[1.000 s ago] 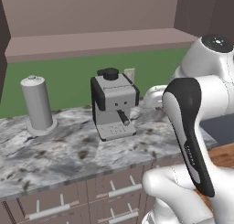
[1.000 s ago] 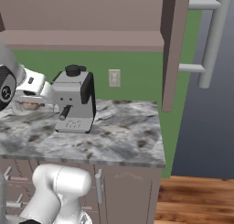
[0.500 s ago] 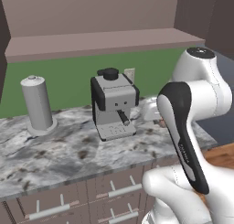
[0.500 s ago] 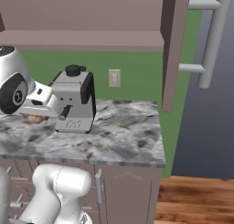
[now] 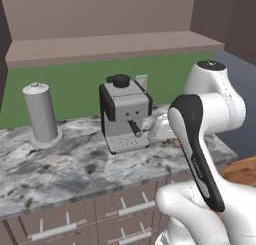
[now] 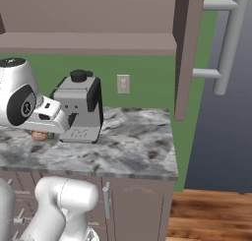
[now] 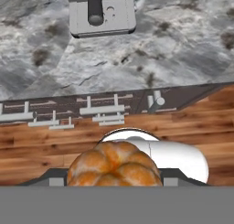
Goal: Pick the tangerines from the cabinet and place them in one bowl. Pick the cucumber from the sink and place it in the other bowl.
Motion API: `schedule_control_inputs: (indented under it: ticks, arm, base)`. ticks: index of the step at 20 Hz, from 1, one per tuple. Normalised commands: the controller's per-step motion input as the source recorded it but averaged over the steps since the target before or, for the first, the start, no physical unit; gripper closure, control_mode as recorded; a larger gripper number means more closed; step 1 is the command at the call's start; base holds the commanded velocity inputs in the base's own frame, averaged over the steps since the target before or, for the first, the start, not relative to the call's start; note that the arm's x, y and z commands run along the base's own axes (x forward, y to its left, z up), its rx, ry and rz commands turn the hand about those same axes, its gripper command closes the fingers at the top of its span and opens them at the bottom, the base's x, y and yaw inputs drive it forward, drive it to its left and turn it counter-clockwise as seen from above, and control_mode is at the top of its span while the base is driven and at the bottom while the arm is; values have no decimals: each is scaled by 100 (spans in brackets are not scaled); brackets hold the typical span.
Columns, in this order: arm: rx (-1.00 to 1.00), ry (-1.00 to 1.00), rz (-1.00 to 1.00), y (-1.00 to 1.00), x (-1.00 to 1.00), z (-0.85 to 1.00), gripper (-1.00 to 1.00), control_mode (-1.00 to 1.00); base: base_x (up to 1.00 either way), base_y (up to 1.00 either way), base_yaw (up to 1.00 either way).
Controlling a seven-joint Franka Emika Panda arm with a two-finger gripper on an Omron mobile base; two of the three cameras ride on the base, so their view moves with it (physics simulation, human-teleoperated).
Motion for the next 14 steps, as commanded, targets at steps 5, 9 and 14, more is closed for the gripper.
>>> schedule_control_inputs:
  ticks: [5, 9, 14]
  arm:
    - [0, 0, 0, 0, 0, 0, 100, -100]
    - [0, 0, 0, 0, 0, 0, 100, 100]
    - [0, 0, 0, 0, 0, 0, 100, 100]
  base:
    - [0, 0, 0]
    - [0, 0, 0]
    - [-46, 1, 0]
